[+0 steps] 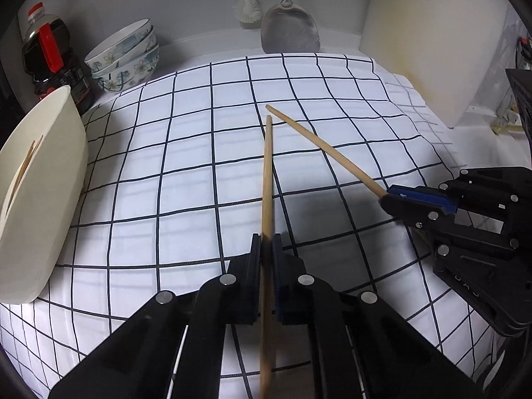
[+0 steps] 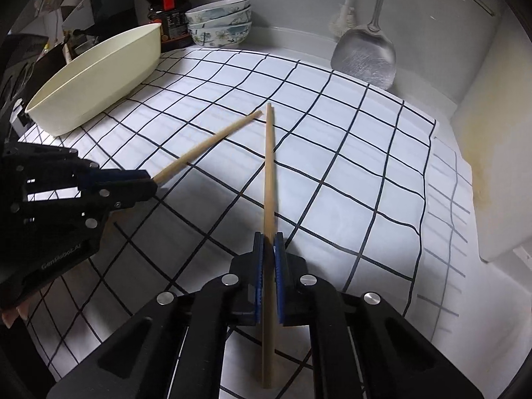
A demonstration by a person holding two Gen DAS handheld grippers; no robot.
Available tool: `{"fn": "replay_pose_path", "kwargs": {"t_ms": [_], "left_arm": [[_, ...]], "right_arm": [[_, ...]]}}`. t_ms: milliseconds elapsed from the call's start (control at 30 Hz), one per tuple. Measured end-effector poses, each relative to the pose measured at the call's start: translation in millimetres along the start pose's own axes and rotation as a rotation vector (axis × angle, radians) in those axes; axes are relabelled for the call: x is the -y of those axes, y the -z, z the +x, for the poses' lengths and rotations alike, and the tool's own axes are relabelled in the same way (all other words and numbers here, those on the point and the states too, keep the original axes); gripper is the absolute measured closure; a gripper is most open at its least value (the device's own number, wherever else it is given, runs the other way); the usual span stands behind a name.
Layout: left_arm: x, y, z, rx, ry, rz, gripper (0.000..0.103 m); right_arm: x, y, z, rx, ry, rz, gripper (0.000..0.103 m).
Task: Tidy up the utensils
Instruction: 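Carry the chopstick into the white basin with the right tool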
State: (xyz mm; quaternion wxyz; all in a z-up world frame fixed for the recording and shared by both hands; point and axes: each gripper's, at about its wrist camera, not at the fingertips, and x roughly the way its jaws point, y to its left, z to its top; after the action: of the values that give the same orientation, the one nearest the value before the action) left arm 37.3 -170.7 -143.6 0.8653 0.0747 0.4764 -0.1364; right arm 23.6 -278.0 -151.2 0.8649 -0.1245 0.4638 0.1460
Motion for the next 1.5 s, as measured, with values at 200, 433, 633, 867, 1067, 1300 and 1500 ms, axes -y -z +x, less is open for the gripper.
{"fn": "replay_pose_path", "kwargs": {"t_ms": [200,433,633,867,1067,1300,1500], "left_arm": [[-8.0,2.0,-7.5,-0.028,0.046,-0.005,0.096],[-24.2,-1.7,-42.8,0.033,0.047,0.007,0.096],[-49.1,-12.1,-79.7,0.100,0.058,-0.001,0.096],[-103.3,-21.1,-126.2,0.161,0.059,-0.070,0.096],[-174.1,-20.4,-156.6,0.190,-0.034,-0.136,0.096],[-260.7,-13.7,-160.5,0.178,-0.130,-0.238,0.096],[-305.5,-11.6,-141.7,0.150,-0.176,-0.286,0.096]], "right_arm": [[-0.7,-0.1,-5.6,0.004,-0.029,0.124,0.097],[-16.7,-11.7,-26.5,0.050,-0.040,0.209,0.097],[-29.3,-31.7,-50.1,0.110,-0.042,0.304,0.097],[-61.6,-71.6,-77.7,0.189,-0.069,0.357,0.097],[-115.6,-121.9,-78.3,0.234,-0.144,0.345,0.097],[-186.2,-182.8,-50.6,0.214,-0.248,0.287,0.097],[-226.3,-218.2,-8.4,0.139,-0.287,0.260,0.097]]}}
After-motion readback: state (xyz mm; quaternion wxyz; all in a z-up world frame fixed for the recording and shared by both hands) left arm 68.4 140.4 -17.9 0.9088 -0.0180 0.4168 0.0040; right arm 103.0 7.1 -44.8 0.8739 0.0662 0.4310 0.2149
